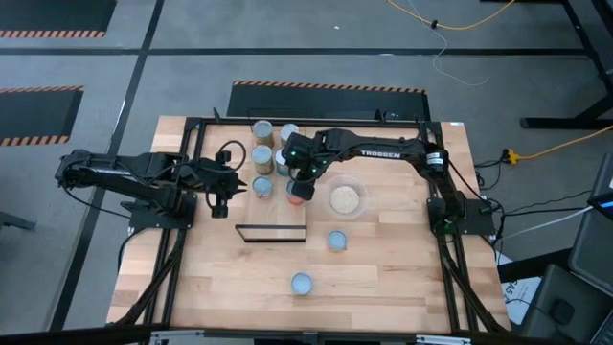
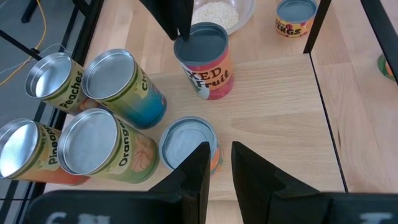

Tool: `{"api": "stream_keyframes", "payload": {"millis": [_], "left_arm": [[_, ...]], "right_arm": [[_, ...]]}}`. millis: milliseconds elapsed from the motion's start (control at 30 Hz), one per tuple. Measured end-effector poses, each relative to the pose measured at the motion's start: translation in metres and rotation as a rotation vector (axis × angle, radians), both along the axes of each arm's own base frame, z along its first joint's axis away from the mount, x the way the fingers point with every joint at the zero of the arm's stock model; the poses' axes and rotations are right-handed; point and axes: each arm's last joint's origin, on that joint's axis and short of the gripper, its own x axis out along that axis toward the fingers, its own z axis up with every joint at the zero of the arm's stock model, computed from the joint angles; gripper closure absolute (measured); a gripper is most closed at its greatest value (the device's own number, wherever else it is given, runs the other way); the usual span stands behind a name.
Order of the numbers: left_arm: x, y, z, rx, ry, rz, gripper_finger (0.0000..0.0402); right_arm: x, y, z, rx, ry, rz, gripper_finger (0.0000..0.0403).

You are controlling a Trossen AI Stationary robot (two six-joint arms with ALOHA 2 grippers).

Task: Pick and place cans onto a shelf
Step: Put the small canned mixed fruit can on the shelf

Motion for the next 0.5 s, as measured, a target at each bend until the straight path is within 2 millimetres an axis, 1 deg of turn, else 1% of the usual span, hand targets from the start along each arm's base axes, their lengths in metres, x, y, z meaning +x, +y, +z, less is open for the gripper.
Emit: {"api": "stream_keyframes", "payload": {"millis": [100,233,333,400,500], "left_arm": [[0.0000,0.0000,0.0000,0.000,0.000,0.000,0.0343],[0.0000,0.0000,0.0000,0.000,0.000,0.000,0.0343],[0.0000,0.0000,0.0001,0.001,0.000,-0.001,0.0343],[0.0000,-0.0001,0.0000,0.005,0.001,-0.005,0.0343],[-0.0002,0.0000,0.0002,0.023,0.004,-0.020,0.0343]], "right_arm": [[0.0008,-0.0001,-0.0057,0.006,0.023,0.001,0.0331],[0.0023,-0.0002,-0.0074,0.013,0.020,0.010,0.0331],[0.0024,-0.0002,-0.0076,-0.008,0.018,0.062,0.0335],[0.0023,-0.0001,-0.0076,-0.023,0.018,0.096,0.0348],[0.0030,-0.0002,-0.0073,-0.044,0.009,0.141,0.0383]]}}
